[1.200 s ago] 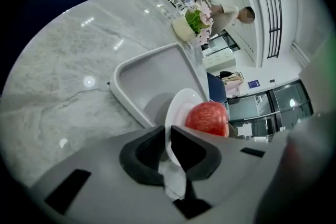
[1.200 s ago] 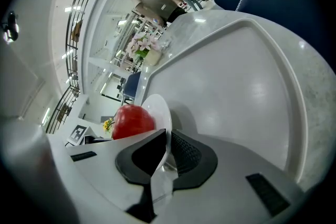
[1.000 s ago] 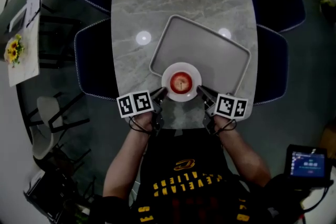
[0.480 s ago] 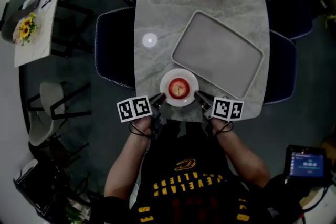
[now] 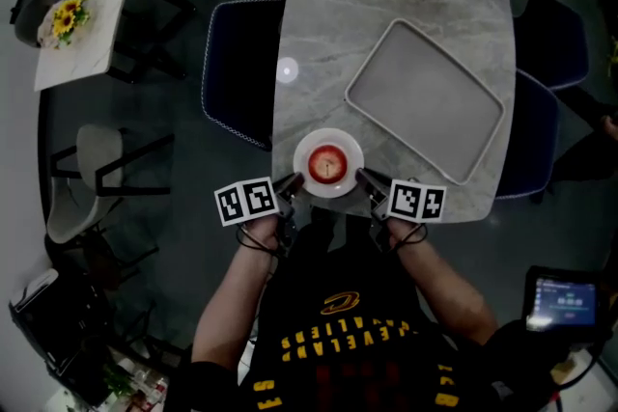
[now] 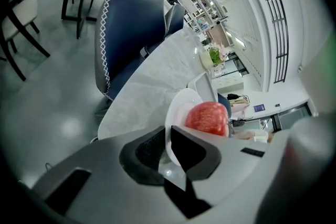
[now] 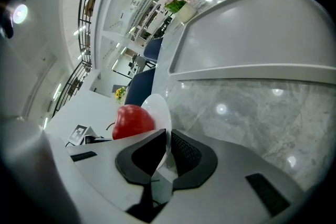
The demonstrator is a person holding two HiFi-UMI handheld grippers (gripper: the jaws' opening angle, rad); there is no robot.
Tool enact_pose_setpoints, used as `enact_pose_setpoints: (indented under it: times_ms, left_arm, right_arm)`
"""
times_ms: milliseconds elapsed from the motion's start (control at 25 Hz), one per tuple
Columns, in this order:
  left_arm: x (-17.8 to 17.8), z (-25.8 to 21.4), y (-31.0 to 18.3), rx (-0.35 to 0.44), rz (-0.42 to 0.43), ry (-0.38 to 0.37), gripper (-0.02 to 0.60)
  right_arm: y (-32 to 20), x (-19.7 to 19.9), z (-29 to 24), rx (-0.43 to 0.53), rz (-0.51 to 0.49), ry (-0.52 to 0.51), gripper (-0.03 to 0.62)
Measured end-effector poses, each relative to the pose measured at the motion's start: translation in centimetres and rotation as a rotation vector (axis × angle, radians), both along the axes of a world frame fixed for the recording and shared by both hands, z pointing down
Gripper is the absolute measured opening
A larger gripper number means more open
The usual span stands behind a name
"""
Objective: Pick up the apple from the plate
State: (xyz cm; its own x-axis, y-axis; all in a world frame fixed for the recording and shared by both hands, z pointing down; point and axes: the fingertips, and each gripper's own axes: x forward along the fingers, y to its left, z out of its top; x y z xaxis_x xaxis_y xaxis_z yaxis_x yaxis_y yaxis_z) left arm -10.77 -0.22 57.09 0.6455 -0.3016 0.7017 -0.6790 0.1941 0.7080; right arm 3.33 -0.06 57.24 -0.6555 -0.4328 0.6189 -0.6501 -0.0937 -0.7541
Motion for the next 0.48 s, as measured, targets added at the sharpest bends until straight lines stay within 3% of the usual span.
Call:
enact_pose_setpoints:
  times_ms: [480]
  left_arm:
    - [-3.3, 2.8, 1.2, 0.001, -0.046, -0.015, 0.037]
  right_arm:
    - [0.2, -3.3, 2.3, 0.001, -0.062, 0.014, 0.04]
